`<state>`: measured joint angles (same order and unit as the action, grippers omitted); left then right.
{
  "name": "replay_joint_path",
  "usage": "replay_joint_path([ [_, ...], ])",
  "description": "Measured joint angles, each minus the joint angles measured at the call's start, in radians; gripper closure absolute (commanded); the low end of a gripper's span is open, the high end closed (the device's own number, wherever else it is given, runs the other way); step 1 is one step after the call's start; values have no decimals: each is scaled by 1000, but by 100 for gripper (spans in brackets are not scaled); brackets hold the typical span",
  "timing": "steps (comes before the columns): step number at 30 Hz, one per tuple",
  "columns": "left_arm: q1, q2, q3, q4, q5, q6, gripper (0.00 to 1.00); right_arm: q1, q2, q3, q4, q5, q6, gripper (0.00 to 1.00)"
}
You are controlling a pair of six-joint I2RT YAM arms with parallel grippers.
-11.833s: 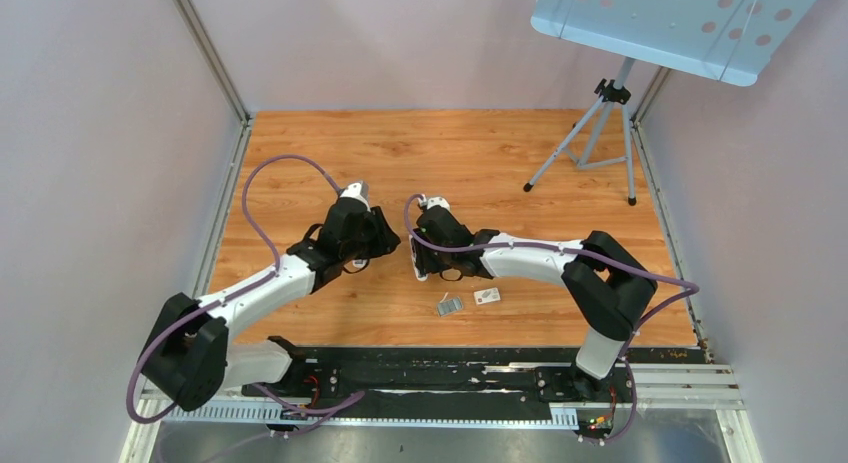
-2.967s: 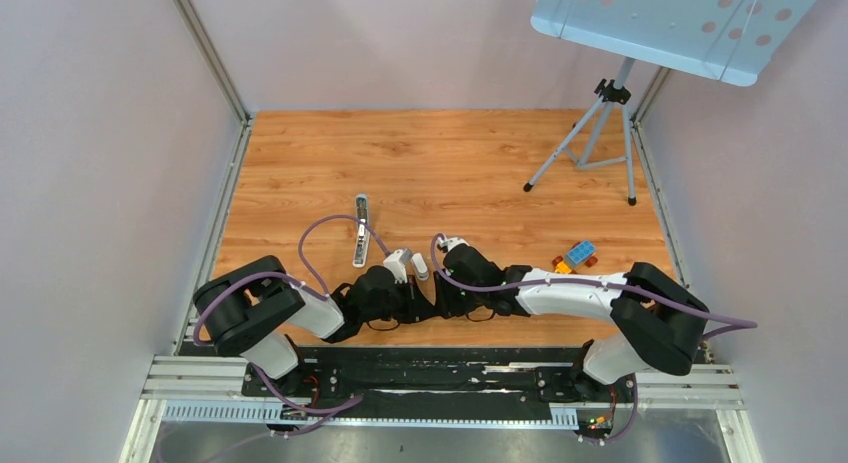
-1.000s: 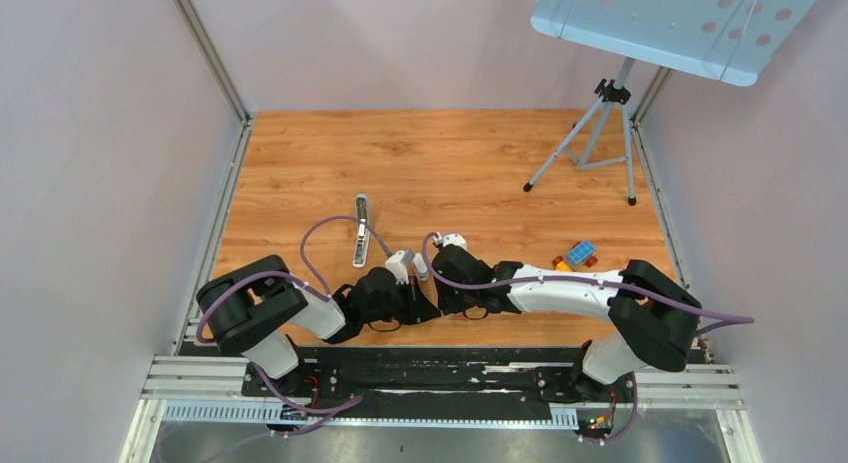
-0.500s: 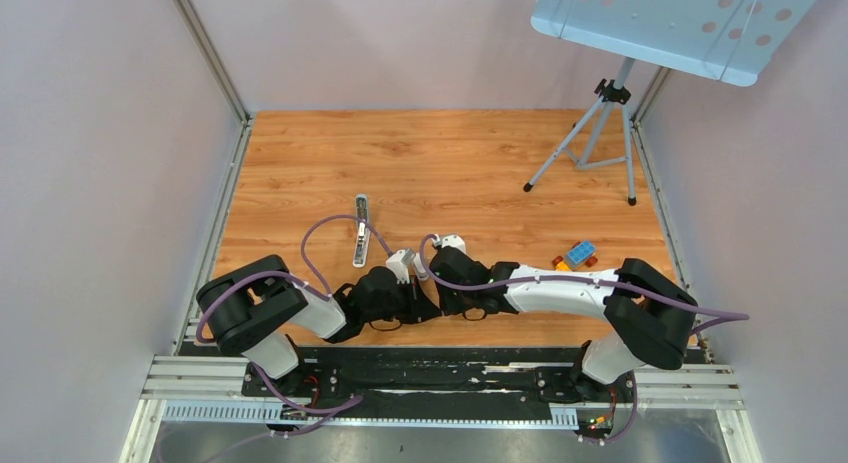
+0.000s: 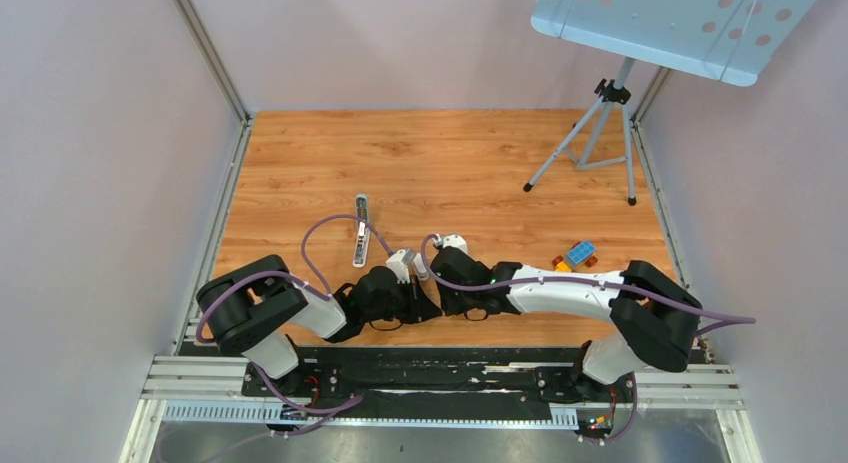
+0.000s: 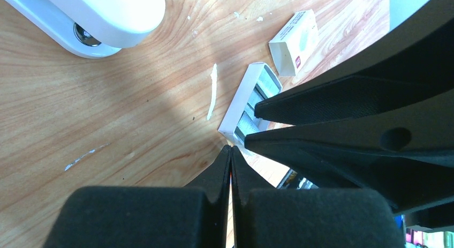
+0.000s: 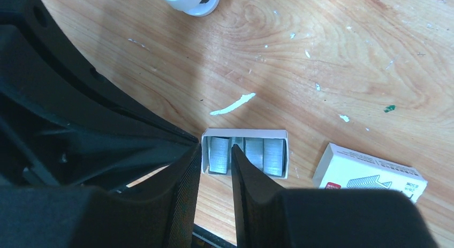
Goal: Load the staples into the stapler
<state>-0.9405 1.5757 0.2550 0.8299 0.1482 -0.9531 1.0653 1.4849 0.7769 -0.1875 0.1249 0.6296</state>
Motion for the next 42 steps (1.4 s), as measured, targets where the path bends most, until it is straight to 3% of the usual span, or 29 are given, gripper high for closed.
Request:
replay_joint_path([
  [33,-6,-10,2,-18,-13,3,100,1,-1,0,-10,17,-2,69],
  [42,-6,-10,2,-22,-16,3,100,1,13,0,-9,18,-2,75],
])
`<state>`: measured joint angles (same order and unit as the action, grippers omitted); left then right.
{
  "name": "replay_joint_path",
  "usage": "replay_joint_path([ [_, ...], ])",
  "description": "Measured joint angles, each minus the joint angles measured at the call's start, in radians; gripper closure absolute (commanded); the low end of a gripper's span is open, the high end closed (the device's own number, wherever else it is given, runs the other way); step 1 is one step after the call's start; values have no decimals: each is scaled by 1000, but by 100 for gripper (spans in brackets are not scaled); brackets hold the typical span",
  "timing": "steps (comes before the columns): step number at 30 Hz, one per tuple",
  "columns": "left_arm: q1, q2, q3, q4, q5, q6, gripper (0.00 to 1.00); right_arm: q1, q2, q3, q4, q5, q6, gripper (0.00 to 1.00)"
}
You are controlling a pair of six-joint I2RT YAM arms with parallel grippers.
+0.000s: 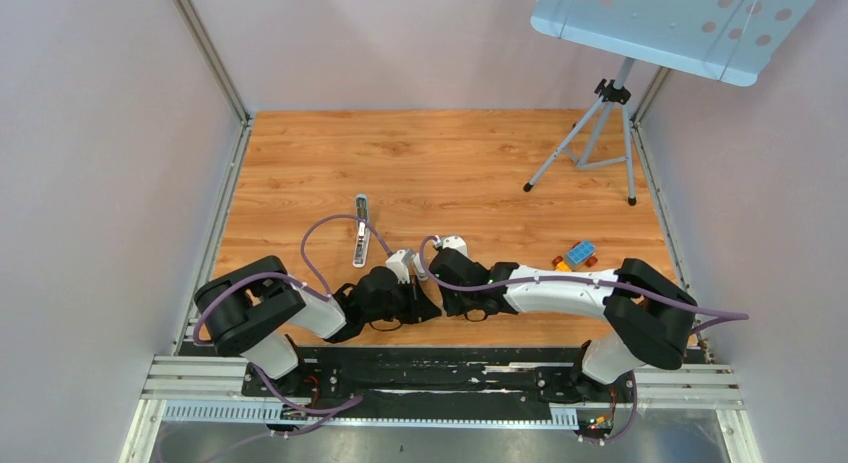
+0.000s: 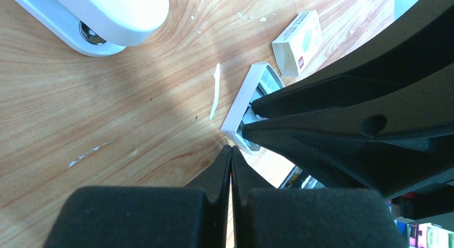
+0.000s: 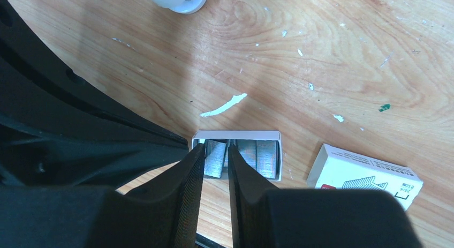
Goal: Load the staples into the stapler
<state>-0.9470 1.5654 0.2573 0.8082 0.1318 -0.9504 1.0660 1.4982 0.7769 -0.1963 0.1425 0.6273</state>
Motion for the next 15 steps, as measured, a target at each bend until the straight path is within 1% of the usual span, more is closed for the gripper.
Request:
replay_joint_path([
  [7,0,-13,0,-6,-8,0,100,0,3,0,2,6,-1,80],
  [10,-4,-38,0,-19,-19,1,100,0,3,0,2,8,-1,80],
  [13,-5,-82,0,-59,-40,8,100,0,5,0,2,8,-2,79],
  [15,-6,-133,1,-113,-62,16,96,0,5,0,2,9,-3,78],
])
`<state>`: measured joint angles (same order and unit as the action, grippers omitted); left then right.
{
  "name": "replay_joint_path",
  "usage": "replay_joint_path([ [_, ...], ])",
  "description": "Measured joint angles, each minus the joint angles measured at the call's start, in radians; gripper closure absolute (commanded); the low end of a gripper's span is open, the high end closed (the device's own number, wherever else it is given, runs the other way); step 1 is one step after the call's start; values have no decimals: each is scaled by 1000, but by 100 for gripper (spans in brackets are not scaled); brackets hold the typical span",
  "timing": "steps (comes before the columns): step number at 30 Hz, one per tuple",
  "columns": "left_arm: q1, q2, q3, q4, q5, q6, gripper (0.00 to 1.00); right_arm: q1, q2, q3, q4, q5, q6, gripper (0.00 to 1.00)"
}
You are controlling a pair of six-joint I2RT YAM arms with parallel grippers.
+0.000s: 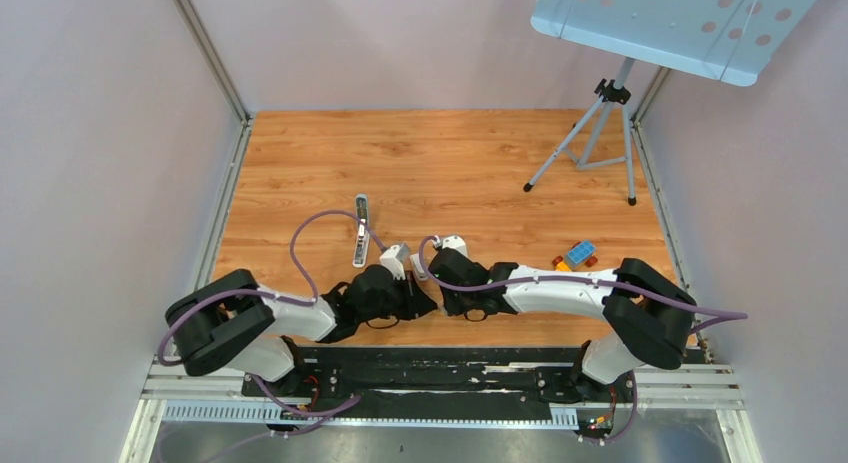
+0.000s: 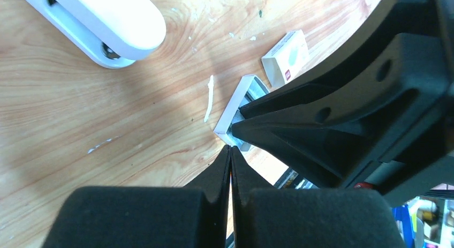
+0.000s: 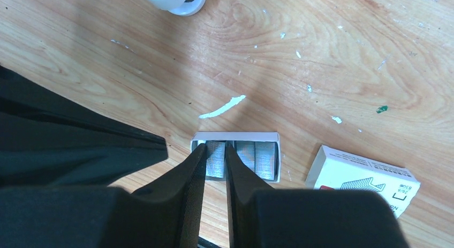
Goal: Load the staples into the stapler
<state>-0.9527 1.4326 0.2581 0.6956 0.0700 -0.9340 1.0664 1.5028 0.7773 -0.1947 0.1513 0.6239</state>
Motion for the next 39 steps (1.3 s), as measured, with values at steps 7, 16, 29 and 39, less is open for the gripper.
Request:
replay_joint_path([
  [7,0,-200,40,-276,-142,50,85,0,15,16,-5,8,-14,80],
  [16,114,-444,85,-603,-244,103,69,0,9,19,-23,16,-16,80],
  [29,217,-696,193,-1017,-412,143,0,2,-30,112,-75,24,13,79],
  [39,239,-832,240,-1206,-534,166,0,51,127,208,27,-10,171,79],
])
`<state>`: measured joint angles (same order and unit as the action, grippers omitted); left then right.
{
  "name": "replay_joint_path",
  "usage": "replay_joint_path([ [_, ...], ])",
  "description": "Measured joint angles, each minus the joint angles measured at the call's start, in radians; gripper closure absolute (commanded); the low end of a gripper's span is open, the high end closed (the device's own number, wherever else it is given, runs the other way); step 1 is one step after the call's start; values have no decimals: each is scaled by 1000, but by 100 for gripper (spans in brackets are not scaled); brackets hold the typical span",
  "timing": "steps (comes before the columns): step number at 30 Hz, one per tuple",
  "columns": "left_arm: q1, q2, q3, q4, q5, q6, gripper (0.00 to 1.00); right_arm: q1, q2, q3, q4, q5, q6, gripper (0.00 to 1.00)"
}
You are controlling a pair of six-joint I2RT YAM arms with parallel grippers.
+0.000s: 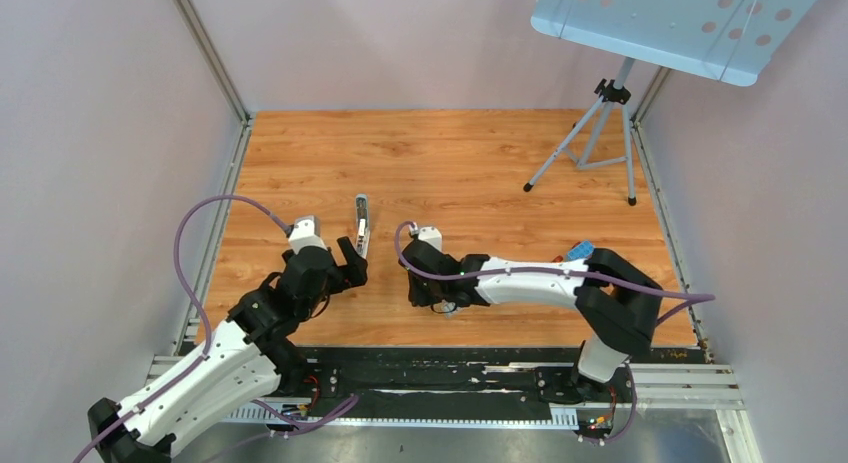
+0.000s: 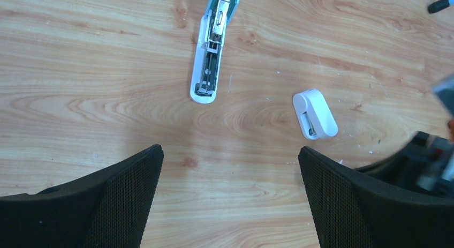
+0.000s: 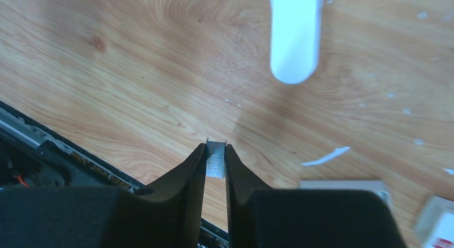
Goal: Load the staples into the stapler
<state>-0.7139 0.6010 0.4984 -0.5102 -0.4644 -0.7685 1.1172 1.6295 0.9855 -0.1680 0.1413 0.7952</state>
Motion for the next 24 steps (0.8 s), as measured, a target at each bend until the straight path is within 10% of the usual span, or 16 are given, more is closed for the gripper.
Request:
replay_joint_path([
  [14,0,-31,-1,-9,101,61,8,48,178,91,28,-2,164,61],
  [24,0,145,0,4,273,111,28,48,-52,13,-20,82,68,36],
])
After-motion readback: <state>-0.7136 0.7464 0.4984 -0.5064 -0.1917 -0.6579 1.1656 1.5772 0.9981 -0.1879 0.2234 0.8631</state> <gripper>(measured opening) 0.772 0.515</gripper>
